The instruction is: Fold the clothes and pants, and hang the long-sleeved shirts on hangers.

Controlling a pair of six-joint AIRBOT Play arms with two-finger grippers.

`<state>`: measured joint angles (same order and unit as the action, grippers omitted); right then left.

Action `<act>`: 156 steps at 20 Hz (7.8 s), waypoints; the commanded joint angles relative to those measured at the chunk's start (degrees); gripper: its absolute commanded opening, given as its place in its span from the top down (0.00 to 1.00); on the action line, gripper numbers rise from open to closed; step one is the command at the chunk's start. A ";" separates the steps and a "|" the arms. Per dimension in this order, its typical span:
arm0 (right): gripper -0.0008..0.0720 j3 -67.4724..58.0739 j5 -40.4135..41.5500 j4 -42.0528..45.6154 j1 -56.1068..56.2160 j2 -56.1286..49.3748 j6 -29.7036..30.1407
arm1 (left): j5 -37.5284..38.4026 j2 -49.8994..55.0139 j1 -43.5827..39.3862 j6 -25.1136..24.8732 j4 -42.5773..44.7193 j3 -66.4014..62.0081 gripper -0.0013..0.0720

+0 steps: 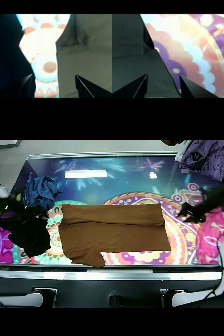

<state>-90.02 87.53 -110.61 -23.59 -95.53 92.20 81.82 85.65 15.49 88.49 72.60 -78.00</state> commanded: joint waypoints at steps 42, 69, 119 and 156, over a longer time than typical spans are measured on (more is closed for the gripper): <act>0.41 35.04 -9.51 -3.34 -7.15 11.96 9.20 | -19.74 -25.44 -10.84 -12.22 -30.86 57.05 0.96; 0.95 45.05 -4.87 -9.94 -7.15 30.86 7.87 | -2.40 -39.19 -0.46 -4.68 -19.26 48.19 0.96; 0.05 5.07 -3.67 -18.18 0.46 -9.84 7.04 | -3.37 12.17 -7.56 -0.35 2.49 -23.80 0.52; 0.95 -0.02 3.06 3.19 5.88 26.16 -11.15 | -50.82 39.80 -65.35 3.28 -63.06 -26.64 0.96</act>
<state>-89.95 90.35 -107.31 -17.78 -70.48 81.32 33.56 122.87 -47.05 91.92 16.03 -103.07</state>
